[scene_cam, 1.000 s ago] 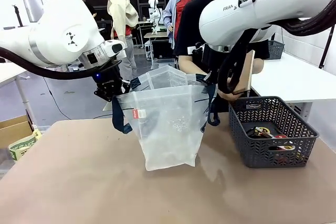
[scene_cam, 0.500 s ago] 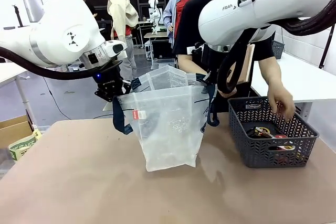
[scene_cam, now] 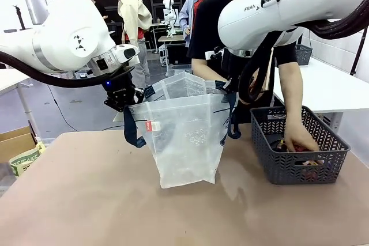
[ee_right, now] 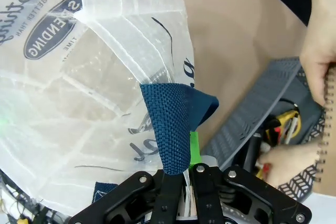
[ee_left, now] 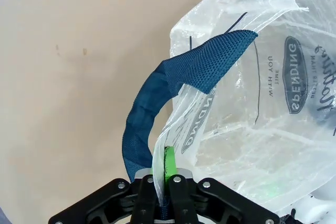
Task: Transfer purchased items from the store into the shopping bag.
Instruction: Move the Reusable shopping bag to the right side of the table.
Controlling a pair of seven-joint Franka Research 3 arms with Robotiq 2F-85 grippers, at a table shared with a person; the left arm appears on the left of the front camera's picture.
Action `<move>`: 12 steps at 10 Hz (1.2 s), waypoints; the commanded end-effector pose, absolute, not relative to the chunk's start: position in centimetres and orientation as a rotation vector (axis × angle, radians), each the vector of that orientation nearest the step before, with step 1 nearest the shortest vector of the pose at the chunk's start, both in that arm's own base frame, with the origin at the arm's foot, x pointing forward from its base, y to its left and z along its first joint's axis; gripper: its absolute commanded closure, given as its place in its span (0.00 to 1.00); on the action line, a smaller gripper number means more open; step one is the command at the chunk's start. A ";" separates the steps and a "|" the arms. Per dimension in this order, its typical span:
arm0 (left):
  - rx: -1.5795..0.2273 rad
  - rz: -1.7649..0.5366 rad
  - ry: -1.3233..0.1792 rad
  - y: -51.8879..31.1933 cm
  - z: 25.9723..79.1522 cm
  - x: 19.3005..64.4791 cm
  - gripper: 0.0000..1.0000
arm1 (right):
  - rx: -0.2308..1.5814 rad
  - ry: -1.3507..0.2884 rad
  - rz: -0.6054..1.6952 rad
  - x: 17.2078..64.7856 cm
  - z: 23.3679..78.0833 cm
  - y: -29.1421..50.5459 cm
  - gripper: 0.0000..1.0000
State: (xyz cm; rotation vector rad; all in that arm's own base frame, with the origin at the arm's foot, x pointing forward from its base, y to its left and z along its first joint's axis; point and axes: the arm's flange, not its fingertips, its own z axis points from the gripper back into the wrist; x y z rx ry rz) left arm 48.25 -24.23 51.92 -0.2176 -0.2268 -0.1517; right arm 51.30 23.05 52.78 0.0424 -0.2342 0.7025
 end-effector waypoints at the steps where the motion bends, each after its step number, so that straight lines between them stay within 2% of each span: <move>1: -0.219 -0.143 -0.236 -23.9 52.0 48.4 1.00 | 0.042 -0.235 0.698 51.4 52.7 22.8 1.00; 12: -0.219 -0.143 -0.236 -23.9 52.0 48.4 1.00 | 0.042 -0.235 0.698 51.4 52.7 22.8 1.00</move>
